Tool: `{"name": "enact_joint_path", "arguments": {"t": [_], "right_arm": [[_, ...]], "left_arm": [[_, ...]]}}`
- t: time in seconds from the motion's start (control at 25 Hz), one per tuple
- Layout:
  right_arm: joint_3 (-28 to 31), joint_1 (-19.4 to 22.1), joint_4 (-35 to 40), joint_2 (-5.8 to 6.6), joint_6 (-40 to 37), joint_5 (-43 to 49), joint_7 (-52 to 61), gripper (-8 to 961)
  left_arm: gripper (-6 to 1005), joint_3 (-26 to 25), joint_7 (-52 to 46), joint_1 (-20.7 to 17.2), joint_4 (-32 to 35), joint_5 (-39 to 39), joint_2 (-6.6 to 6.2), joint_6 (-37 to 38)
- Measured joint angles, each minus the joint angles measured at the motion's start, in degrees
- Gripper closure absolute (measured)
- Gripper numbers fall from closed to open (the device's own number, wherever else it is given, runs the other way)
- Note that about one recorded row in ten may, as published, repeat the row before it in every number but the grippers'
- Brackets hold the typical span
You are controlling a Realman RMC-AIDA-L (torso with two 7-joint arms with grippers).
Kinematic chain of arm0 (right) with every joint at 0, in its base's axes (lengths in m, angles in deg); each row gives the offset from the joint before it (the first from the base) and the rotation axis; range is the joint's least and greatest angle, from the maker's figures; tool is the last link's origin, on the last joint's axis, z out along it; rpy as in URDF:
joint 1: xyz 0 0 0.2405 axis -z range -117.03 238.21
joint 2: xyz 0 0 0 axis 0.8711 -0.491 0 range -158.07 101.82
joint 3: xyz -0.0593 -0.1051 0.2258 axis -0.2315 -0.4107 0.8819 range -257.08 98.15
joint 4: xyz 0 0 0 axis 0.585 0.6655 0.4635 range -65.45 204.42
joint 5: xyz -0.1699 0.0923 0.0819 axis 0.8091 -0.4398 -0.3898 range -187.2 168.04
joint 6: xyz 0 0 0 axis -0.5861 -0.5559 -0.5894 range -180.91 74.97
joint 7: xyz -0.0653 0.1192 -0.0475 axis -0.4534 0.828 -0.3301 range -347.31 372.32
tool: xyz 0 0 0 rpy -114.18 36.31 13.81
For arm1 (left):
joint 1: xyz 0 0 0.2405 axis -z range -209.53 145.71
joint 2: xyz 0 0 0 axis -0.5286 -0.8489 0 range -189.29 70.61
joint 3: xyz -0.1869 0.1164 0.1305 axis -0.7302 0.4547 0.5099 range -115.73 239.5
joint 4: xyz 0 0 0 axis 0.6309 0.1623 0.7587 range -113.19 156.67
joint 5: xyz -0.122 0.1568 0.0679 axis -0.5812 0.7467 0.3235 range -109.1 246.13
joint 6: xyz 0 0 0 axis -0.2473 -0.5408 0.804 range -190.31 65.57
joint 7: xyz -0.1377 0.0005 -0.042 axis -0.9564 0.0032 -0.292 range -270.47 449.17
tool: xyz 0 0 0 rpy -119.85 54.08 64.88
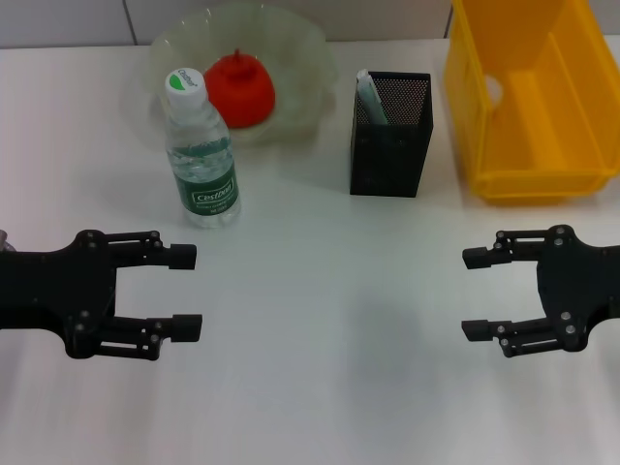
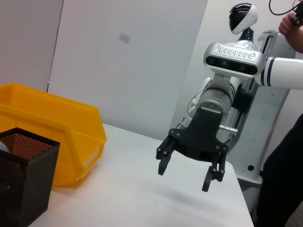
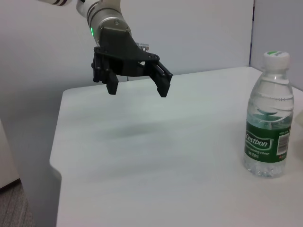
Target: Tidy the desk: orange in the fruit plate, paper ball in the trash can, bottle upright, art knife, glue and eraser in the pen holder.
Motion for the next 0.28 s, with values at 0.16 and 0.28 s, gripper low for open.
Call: {"name": "enact_joint_path", "arguments": {"t": [0.16,0.28], "right_arm": [[0.0,-0.1,0.0,0.04,0.0,0.0,0.0,190],[0.1,-0.2,0.0,0.04,0.0,-0.2,0.0,190]], "left_arm": [[190,-0.1,0.0,-0.1,0.1,0.0,0.08,0.0],[190,-0.1,0.1,-0.3,0.1,0.0,0.10,0.0]]}}
